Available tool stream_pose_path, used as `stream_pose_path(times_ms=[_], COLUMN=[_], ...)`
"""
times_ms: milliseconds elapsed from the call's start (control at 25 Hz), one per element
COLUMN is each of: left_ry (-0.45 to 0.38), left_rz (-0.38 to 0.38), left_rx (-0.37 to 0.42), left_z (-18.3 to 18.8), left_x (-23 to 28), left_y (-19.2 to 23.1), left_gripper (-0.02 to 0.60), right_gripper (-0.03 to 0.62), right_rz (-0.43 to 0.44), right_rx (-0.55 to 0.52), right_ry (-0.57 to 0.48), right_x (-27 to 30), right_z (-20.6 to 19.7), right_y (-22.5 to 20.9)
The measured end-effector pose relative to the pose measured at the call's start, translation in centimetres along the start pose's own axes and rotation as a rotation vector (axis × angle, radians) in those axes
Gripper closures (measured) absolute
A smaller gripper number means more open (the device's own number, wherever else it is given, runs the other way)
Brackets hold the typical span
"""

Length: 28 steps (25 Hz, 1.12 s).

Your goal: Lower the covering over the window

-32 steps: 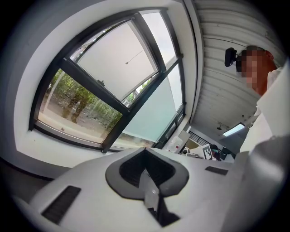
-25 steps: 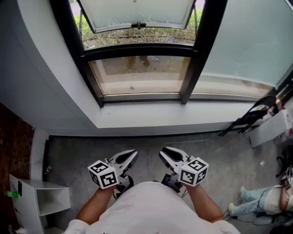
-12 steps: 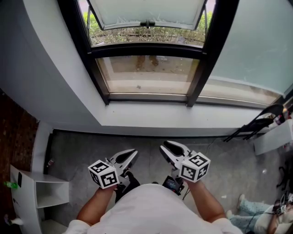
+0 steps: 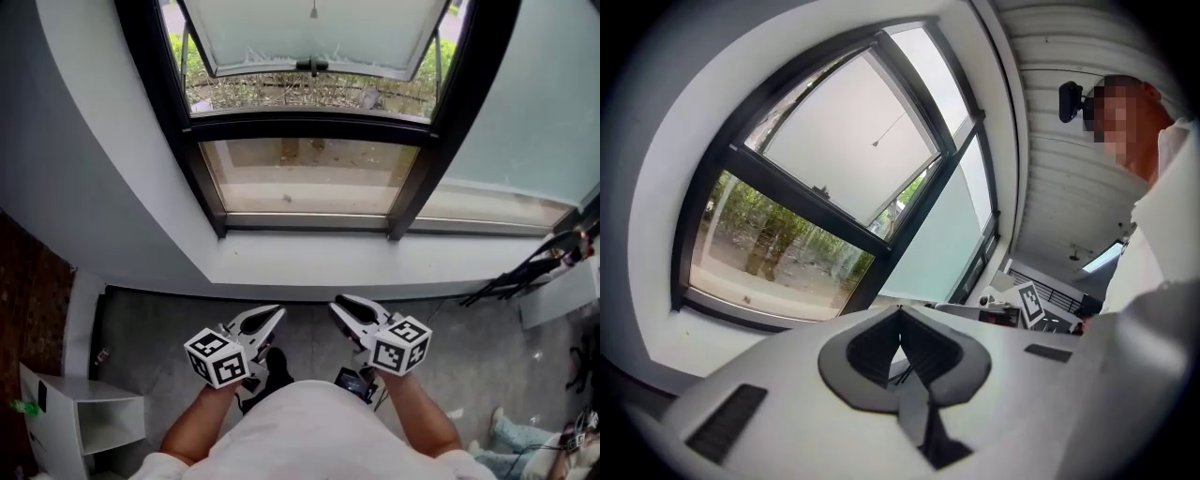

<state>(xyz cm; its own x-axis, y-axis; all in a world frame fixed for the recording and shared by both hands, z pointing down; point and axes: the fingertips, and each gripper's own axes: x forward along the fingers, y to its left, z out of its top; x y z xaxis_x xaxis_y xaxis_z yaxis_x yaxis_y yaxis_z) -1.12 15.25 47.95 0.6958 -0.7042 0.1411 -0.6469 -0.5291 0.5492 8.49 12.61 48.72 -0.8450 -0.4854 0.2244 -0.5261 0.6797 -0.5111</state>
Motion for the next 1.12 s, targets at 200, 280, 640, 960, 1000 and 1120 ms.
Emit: stream_pose_path(times_ms=[200, 280, 640, 960, 1000, 1120], left_ry=[0.029, 0.035, 0.057, 0.054, 0.052, 0.039], left_rz=[-0.033, -0.046, -0.105, -0.112, -0.11, -0.092], left_rx=[0.002, 0.009, 0.032, 0.032, 0.032, 0.033], left_z=[3.0, 4.1, 7.8, 9.2, 9.4, 10.1], left_x=[0.6, 0.7, 1.4, 3.1, 3.5, 4.6], left_y=[4.1, 5.5, 9.7, 11.3, 11.5, 12.2], left_gripper=[0.566, 0.566, 0.566, 0.566, 0.566, 0.566], right_gripper=[0.49, 0.49, 0.49, 0.49, 0.49, 0.49], right_rz=[-0.042, -0.056, -0.119, -0.119, -0.114, -0.091], right_rx=[0.02, 0.017, 0.013, 0.004, 0.003, -0.001], right_ry=[-0.02, -0.025, -0.046, -0.03, -0.026, -0.007], right_x=[4.5, 5.9, 11.0, 13.2, 13.5, 14.4], right_z=[2.5, 3.1, 5.3, 6.5, 6.7, 7.3], right_y=[-0.7, -0.8, -1.8, -3.5, -3.9, -5.1])
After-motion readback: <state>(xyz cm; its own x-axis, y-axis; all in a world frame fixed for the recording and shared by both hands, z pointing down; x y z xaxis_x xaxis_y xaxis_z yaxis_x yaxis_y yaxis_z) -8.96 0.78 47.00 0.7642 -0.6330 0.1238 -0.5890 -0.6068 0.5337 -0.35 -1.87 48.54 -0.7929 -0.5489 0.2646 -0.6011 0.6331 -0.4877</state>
